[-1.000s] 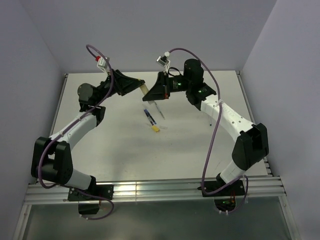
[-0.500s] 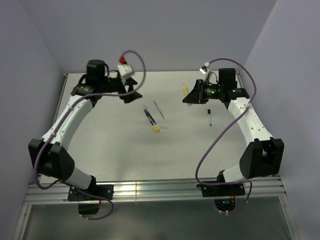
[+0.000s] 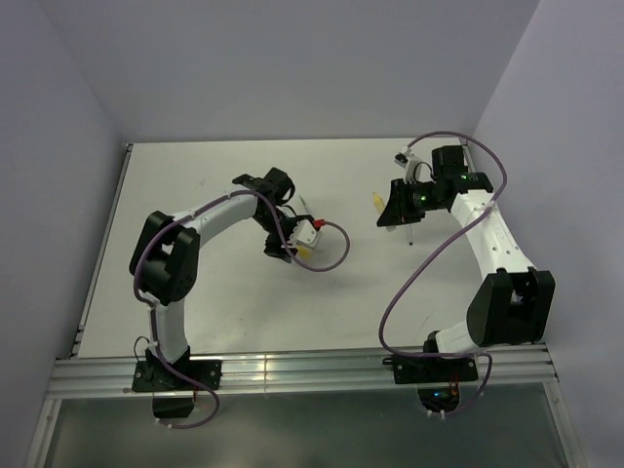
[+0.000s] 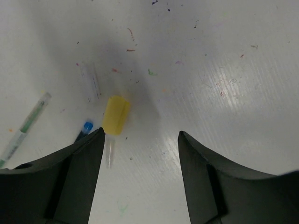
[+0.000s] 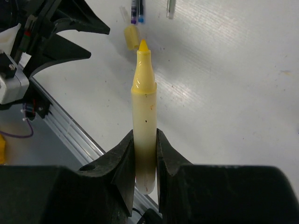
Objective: Insert the pens into the pen caps
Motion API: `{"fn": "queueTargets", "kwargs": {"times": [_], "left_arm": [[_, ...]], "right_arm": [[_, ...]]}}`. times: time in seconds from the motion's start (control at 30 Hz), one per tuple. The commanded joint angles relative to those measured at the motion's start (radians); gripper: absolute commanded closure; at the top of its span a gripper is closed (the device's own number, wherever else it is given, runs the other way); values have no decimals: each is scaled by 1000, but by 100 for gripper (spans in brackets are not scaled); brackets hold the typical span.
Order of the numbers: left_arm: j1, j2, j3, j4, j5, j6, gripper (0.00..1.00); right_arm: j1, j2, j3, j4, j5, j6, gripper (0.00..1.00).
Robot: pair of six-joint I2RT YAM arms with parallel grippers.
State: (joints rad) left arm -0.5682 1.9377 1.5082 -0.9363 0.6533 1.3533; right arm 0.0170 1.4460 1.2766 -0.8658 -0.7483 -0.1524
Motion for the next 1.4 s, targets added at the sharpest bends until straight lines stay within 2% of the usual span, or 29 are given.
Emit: {"fn": "queueTargets", "kwargs": {"times": [0.0,0.13,0.37,0.7,0.8,1.03,1.23,1.37], "left_arm": [[-27,21,17,5,-32,133,31],[-36,63,36,40,-50,141,37],[-38,164,112,31,-57,147,37],[-39,204,119,42,-57,150,39],[-39,214,127,42,-58,148,45],[-42,192,124,24,-41,139,74],[-55,61,77,17,-31,93,92],[-55,-83,90,-71,-35,43,100]], "right_arm": [[-9,-7,-11,-33,7,-44,100],[-9,-2,-22,-30,-11,-55,100],[-9,-18,-43,-30,-6,-70,100],[-9,-19,-46,-29,-2,-81,100],[-9,-12,-36,-30,-3,-79,100],[-9,-13,-28,-30,-5,-85,100],[-9,-42,-48,-45,-100,-131,100],[9,-71,-42,-125,-128,-248,100]]}}
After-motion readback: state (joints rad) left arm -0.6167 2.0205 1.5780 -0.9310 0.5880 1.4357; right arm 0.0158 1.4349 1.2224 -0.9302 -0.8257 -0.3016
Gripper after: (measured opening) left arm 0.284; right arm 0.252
